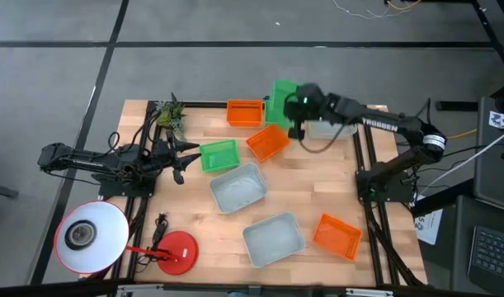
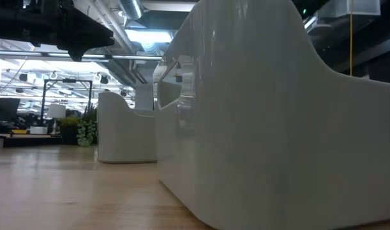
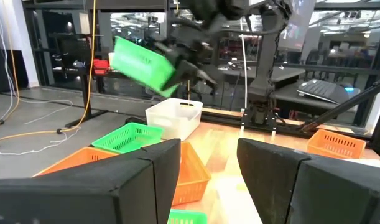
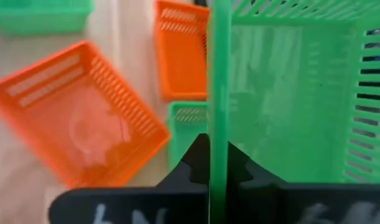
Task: Stack baskets by color
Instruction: Stack the bottom right green bin on the top green bin
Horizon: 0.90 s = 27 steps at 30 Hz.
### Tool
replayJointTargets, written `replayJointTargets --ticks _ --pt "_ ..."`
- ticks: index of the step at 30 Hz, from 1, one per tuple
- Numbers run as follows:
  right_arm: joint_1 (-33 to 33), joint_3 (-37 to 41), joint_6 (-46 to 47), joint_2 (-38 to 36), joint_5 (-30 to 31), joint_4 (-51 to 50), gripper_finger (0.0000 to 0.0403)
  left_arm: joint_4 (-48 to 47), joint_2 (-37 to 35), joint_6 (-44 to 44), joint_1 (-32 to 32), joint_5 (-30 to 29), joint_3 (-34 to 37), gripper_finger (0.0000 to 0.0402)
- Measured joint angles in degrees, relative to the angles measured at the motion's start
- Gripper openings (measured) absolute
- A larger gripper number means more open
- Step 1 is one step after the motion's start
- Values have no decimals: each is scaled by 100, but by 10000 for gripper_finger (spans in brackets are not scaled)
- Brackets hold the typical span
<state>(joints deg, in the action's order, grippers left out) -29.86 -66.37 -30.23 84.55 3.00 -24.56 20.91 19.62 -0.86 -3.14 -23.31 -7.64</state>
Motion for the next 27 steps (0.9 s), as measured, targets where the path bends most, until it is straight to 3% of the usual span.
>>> replayJointTargets --ticks 3,7,15,27 --pt "-540 0 -6 296 -542 269 0 -151 0 -2 0 -2 0 153" --pt "-886 0 -147 837 -740 348 0 -305 0 -4 2 -4 0 153" --pt "-927 4 -265 1491 -779 348 0 -313 0 -4 2 -6 0 153" --pt "-923 4 -224 1526 -781 177 0 -355 0 -4 1 -4 0 153"
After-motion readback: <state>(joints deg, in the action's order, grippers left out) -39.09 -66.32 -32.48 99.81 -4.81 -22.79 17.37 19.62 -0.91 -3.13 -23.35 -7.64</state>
